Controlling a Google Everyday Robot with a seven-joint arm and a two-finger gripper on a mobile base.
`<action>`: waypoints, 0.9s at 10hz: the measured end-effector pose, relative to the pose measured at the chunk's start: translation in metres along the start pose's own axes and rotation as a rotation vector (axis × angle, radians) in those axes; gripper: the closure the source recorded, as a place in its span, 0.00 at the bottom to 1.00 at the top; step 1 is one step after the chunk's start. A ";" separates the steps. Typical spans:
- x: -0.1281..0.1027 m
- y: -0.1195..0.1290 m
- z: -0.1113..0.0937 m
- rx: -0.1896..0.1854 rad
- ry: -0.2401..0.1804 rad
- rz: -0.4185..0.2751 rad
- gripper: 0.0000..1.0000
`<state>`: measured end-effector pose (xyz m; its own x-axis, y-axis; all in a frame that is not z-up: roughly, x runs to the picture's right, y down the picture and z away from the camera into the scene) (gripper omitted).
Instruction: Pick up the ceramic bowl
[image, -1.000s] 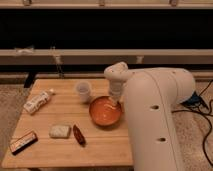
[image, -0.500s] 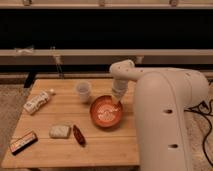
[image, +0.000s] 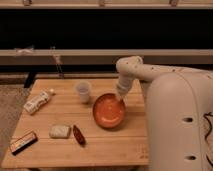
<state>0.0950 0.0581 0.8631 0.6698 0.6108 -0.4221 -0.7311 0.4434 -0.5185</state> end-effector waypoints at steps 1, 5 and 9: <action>-0.002 0.001 -0.009 -0.004 -0.012 -0.007 1.00; -0.021 0.006 -0.047 0.000 -0.063 -0.074 1.00; -0.027 0.008 -0.053 -0.008 -0.083 -0.103 1.00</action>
<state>0.0777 0.0103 0.8304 0.7279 0.6148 -0.3037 -0.6580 0.5016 -0.5617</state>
